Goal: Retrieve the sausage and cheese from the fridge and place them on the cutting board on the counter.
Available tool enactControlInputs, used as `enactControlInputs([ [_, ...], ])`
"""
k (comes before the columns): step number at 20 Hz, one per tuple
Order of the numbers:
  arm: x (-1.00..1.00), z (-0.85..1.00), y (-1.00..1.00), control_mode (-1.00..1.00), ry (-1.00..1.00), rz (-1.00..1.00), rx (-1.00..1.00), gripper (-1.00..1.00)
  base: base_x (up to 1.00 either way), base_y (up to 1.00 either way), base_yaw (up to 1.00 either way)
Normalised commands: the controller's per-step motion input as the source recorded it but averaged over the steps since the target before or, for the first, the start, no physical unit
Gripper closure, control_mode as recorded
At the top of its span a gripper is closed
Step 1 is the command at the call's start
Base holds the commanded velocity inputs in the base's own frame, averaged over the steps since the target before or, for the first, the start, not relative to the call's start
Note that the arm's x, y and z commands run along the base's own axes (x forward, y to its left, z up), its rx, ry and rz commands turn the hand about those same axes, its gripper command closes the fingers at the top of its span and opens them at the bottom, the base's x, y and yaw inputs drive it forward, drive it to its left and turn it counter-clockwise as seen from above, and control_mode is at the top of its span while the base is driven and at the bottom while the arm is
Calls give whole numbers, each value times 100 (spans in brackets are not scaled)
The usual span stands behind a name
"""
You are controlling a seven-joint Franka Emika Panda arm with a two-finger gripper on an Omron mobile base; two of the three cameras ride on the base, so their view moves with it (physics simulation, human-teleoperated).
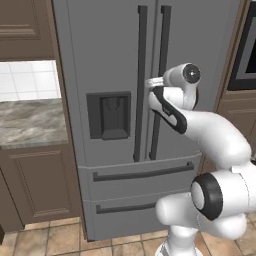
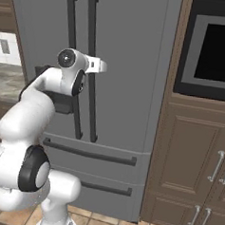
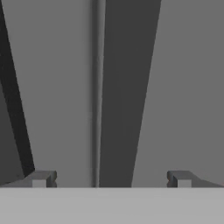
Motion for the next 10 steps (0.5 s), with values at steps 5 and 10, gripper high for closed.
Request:
enactControlInputs([
  [5,92,-30,0,-100,0,0,0,-100,0,0,0],
  [10,88,-17,0,-100,0,0,1,-100,0,0,0],
])
